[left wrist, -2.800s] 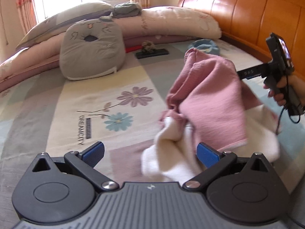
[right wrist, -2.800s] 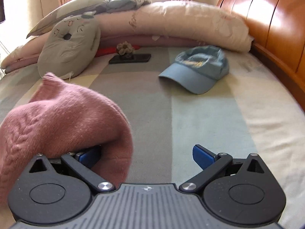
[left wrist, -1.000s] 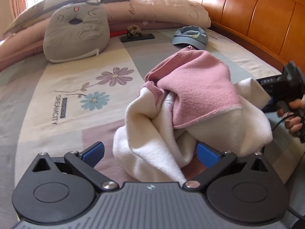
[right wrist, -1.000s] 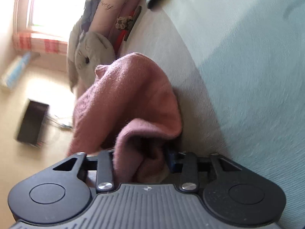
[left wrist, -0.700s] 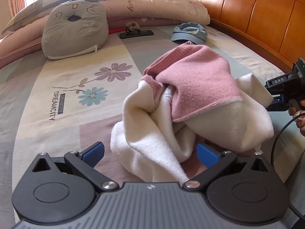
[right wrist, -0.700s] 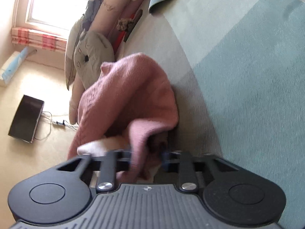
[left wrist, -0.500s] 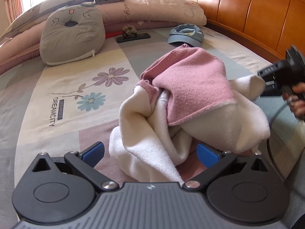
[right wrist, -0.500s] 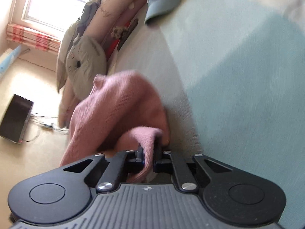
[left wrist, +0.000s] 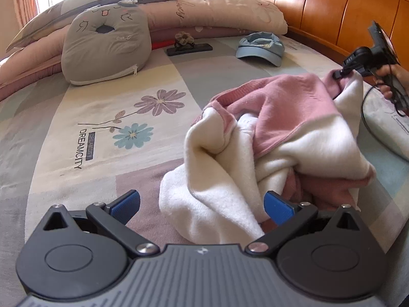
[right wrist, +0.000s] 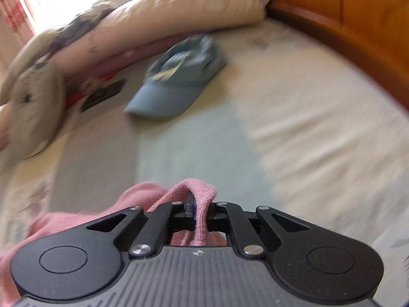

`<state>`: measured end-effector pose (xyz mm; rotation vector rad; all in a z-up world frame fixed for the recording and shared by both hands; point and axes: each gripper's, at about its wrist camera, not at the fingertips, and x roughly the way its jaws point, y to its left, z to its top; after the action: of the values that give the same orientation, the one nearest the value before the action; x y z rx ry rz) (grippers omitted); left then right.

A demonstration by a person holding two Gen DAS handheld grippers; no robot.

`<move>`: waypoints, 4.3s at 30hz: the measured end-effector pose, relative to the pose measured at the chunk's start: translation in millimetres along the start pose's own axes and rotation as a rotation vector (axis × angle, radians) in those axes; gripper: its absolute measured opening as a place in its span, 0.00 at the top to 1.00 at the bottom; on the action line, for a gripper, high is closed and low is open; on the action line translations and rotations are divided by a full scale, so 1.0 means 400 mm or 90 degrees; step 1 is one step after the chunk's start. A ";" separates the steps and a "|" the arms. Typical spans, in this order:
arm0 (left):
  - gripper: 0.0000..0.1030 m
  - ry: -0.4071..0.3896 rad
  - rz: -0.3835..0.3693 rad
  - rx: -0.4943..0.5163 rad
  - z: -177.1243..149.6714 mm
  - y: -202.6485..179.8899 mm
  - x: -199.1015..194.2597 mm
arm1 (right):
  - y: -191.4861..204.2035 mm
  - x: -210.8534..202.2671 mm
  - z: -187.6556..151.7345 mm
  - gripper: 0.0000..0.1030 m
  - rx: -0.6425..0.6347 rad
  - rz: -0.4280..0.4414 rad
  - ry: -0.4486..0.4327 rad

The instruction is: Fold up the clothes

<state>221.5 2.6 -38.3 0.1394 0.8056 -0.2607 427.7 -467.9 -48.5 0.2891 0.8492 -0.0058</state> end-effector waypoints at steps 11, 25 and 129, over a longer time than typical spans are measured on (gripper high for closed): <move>0.01 -0.022 -0.012 0.030 -0.015 -0.015 -0.011 | -0.014 -0.051 -0.056 0.53 -0.030 0.011 0.030; 0.01 -0.005 0.035 0.060 -0.022 -0.043 -0.012 | 0.118 -0.405 -0.399 0.00 -0.126 0.062 -0.034; 0.03 0.154 0.404 -0.092 -0.041 0.539 0.081 | 0.254 -0.352 -0.589 0.00 -0.066 0.077 -0.013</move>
<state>292.6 207.3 -68.0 0.2844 0.9737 0.4202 172.3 -325.7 -66.0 0.2418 0.8071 0.1477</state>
